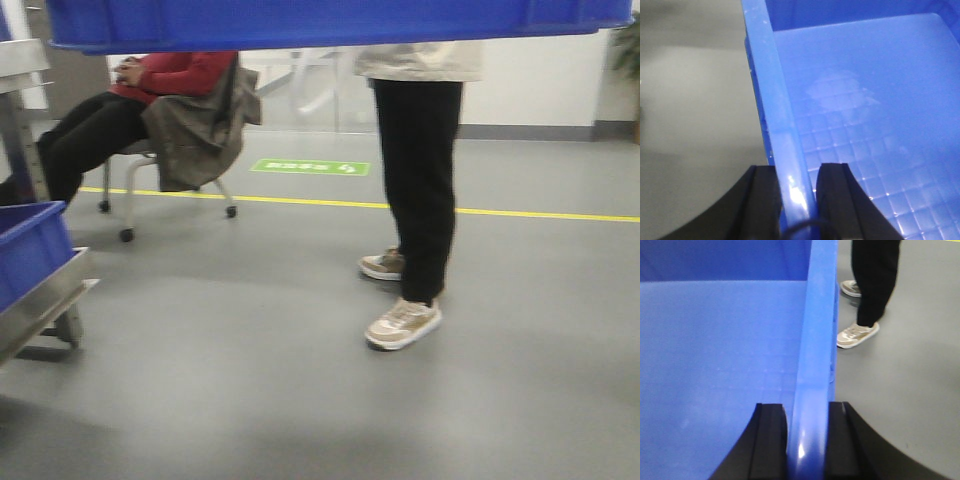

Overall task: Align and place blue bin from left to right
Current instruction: 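Keep holding the bin while driving toward another bin shelf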

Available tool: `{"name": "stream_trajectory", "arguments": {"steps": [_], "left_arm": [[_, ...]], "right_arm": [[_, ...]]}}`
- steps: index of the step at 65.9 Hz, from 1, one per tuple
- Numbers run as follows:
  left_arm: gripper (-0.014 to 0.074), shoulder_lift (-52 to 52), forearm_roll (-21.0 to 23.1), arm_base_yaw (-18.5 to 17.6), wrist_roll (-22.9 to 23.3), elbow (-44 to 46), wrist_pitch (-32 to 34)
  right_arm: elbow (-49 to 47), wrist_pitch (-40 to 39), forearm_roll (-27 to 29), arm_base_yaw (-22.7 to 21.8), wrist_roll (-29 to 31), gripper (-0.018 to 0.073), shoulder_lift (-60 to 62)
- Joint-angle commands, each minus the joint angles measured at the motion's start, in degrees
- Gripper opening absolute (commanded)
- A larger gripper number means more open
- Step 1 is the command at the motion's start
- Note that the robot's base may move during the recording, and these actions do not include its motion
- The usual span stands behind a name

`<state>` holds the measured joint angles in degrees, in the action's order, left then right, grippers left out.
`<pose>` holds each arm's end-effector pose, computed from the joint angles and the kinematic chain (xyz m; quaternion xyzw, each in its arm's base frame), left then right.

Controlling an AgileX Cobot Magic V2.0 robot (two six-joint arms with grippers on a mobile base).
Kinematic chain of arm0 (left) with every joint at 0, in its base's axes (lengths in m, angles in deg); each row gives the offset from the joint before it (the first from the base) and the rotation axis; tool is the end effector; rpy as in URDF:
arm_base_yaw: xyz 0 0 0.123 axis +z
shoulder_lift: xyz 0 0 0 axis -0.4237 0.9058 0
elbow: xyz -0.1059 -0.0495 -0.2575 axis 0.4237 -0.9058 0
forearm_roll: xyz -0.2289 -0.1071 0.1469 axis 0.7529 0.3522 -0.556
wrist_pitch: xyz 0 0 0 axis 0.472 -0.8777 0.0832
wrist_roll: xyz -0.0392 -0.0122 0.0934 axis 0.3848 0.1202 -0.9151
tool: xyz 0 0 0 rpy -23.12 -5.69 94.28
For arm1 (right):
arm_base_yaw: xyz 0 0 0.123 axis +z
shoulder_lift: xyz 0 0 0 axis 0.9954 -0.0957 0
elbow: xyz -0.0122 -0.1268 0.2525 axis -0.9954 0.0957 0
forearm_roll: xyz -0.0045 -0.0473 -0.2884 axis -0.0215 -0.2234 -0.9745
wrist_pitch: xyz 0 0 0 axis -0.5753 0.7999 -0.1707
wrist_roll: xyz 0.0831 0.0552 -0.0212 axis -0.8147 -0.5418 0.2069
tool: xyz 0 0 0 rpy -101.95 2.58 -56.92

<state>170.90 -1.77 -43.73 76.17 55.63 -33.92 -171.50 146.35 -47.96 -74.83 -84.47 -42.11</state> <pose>0.3808 -0.1156 0.5026 0.0448 0.8869 -0.0585 0.4560 0.4065 0.0717 0.4856 -0.0190 0.8808 0.0826 0.4659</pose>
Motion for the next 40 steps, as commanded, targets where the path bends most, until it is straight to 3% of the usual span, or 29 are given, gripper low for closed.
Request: {"name": "stream_trajectory", "arguments": {"steps": [1, 40], "left_arm": [[-0.0111, -1.6, -2.1, 0.1, -1.2, 0.8, 3.3], [-0.0111, -1.6, -2.1, 0.1, -1.2, 0.8, 3.3]], "right_arm": [[-1.0, -6.4, -1.6, -0.3, 0.7, -0.0151, 1.5], [-1.0, -6.4, -1.6, -0.3, 0.7, -0.0151, 1.5]]}}
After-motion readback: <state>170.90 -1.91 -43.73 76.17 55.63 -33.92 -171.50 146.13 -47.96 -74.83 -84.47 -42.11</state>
